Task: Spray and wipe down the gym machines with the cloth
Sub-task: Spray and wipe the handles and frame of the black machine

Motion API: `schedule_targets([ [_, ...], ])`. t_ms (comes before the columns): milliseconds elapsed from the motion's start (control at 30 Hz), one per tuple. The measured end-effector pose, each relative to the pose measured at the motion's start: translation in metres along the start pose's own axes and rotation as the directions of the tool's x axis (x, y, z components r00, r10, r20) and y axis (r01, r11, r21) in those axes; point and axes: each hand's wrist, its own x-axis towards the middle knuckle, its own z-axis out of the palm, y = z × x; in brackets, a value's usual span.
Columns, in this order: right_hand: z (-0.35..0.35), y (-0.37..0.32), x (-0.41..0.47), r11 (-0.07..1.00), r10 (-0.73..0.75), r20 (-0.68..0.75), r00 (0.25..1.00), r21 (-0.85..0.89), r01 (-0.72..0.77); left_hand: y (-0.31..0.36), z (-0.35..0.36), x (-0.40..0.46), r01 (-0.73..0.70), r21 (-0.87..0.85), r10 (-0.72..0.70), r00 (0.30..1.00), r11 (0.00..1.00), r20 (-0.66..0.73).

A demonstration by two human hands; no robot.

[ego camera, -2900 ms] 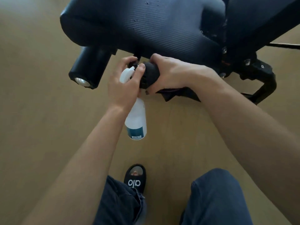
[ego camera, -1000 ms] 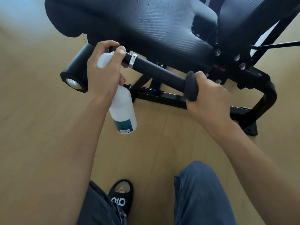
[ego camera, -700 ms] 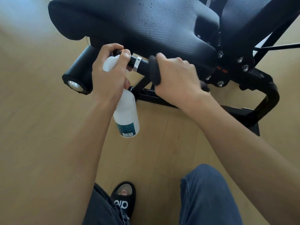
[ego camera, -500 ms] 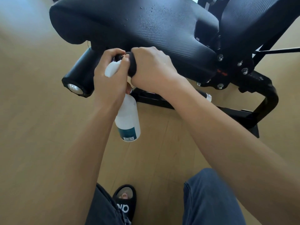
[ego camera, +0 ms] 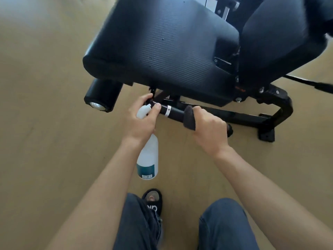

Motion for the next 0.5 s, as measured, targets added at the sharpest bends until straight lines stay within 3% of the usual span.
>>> schedule_targets([
  [67,-0.017,0.010,-0.006,0.997,0.082,0.169,0.982,-0.027,-0.078,0.017,-0.013,-0.009,0.063,0.029,-0.063,0.998,0.998,0.024],
  [133,-0.039,0.019,-0.008,0.973,0.230,0.386,0.893,-0.110,-0.203,0.036,-0.030,-0.019,0.119,0.079,-0.121,0.993,0.990,0.018],
  [200,-0.073,0.024,-0.006,0.890,0.454,0.551,0.701,-0.239,-0.388,0.061,-0.047,-0.027,0.174,0.121,-0.179,0.983,0.977,0.029],
  [267,-0.110,0.020,0.000,0.749,0.600,0.636,0.485,-0.234,-0.620,0.088,-0.058,-0.033,0.185,0.163,-0.199,0.977,0.969,0.079],
  [300,-0.128,0.014,0.006,0.656,0.621,0.677,0.395,-0.173,-0.735,0.102,-0.062,-0.033,0.187,0.185,-0.209,0.972,0.965,0.107],
  [367,-0.165,-0.006,0.026,0.451,0.564,0.774,0.288,0.003,-0.892,0.134,-0.069,-0.034,0.187,0.216,-0.223,0.963,0.958,0.151],
  [433,-0.199,-0.032,0.048,0.113,0.453,0.855,0.253,0.227,-0.967,0.167,-0.074,-0.030,0.193,0.209,-0.233,0.955,0.959,0.185],
  [500,-0.233,-0.057,0.070,-0.177,0.384,0.882,0.274,0.362,-0.915,0.201,-0.078,-0.026,0.202,0.191,-0.244,0.943,0.961,0.228],
])
